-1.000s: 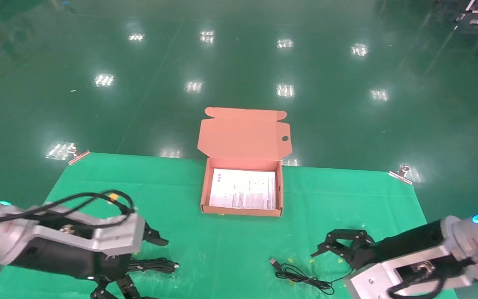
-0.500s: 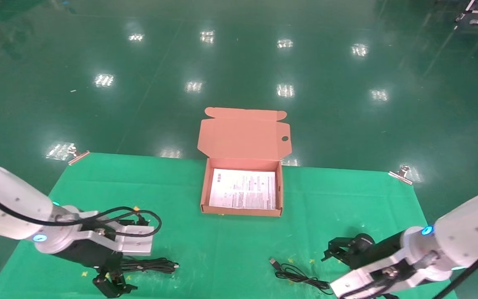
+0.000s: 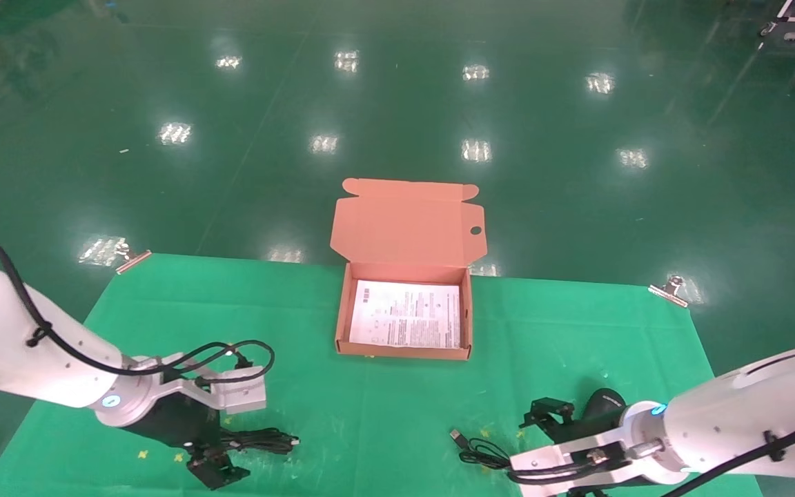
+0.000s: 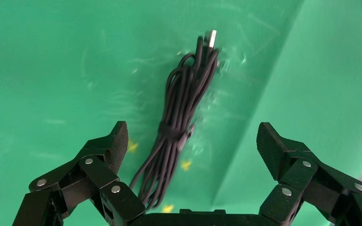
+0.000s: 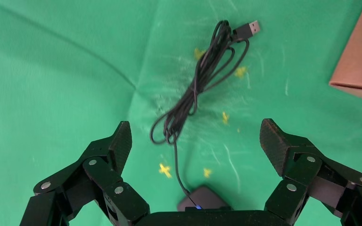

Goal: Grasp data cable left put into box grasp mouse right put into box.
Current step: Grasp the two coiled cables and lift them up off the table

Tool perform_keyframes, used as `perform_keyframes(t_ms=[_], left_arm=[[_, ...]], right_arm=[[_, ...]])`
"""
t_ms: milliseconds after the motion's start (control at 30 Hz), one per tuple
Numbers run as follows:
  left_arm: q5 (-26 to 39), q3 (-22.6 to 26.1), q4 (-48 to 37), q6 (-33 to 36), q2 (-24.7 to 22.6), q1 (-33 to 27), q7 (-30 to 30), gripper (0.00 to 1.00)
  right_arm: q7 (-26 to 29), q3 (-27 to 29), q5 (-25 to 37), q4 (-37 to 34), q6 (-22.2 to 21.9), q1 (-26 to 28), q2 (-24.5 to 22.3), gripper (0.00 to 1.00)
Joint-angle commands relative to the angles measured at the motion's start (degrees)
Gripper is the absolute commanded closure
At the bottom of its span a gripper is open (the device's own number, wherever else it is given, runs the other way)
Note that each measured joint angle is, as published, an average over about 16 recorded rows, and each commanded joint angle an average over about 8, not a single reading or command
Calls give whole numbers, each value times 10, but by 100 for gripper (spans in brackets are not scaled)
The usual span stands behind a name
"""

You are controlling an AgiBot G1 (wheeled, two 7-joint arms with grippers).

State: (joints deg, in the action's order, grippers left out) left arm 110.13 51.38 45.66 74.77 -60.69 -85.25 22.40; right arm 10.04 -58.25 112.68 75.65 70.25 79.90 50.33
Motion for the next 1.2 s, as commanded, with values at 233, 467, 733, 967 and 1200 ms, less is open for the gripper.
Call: perform_keyframes(t_ms=[233, 467, 733, 967, 1200], left_arm=[[-10, -6, -127, -45, -40, -6, -58, 0], [-11, -8, -212, -83, -70, -14, -112, 31], [-16, -11, -267, -109, -82, -11, -146, 100], [-17, -12, -267, -109, -82, -11, -145, 100], [-16, -11, -260, -106, -80, -11, -143, 100]], right_arm=[[29, -5, 24, -38, -29, -20, 26, 0], [30, -9, 35, -103, -55, -28, 54, 4], [27, -9, 39, -145, -73, -31, 73, 100], [27, -8, 38, -146, -74, -30, 73, 100], [28, -8, 37, -142, -72, -30, 72, 100]])
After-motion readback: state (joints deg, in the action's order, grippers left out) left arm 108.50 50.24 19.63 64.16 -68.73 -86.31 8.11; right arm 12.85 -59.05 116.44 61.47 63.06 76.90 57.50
